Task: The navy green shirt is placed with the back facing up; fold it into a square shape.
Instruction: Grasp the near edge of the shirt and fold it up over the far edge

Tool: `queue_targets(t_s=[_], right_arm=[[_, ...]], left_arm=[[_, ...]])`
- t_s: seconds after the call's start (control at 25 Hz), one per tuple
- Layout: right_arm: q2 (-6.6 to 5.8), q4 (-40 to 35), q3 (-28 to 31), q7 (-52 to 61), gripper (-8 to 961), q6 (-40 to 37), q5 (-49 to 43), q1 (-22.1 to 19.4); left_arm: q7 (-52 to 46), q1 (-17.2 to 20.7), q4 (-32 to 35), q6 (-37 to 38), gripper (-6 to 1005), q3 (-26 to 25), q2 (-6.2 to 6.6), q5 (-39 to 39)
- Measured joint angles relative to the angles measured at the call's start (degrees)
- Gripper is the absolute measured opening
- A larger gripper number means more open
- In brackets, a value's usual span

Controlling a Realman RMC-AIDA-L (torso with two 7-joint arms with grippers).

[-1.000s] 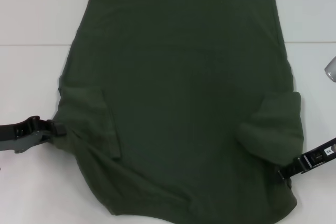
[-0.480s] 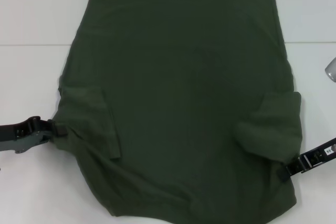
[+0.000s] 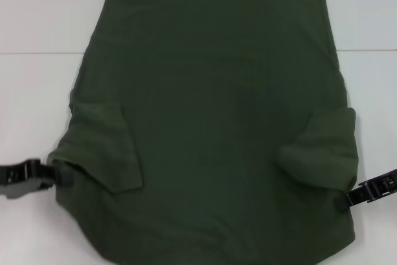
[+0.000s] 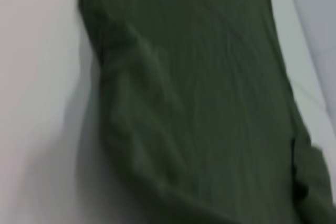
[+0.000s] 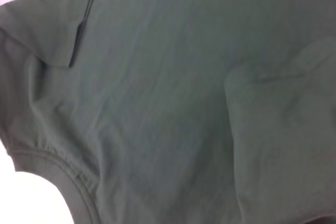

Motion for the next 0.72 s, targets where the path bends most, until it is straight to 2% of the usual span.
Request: queue_targets(t_s=[0.2,0.48,0.72], right_arm=[[-0.17,0.04,-0.54,-0.65,62,-1.69,-0.31,-0.05],[-0.66,-0.24,-2.16,-1.1,61,-4.84,-0.51,-0.49],[-1.32,-0.29,-4.51,-5.02,62,-10.75,-0.6,-2.66]], left_arm=[[0.56,0.21,1.24,3.55,26,0.15,-0.07,4.76],[2.64,1.32,1.73,8.2,26,0.17,-0.03,7.02],[4.44,5.3,7.09,16.54,27,0.16,-1.37,10.11]])
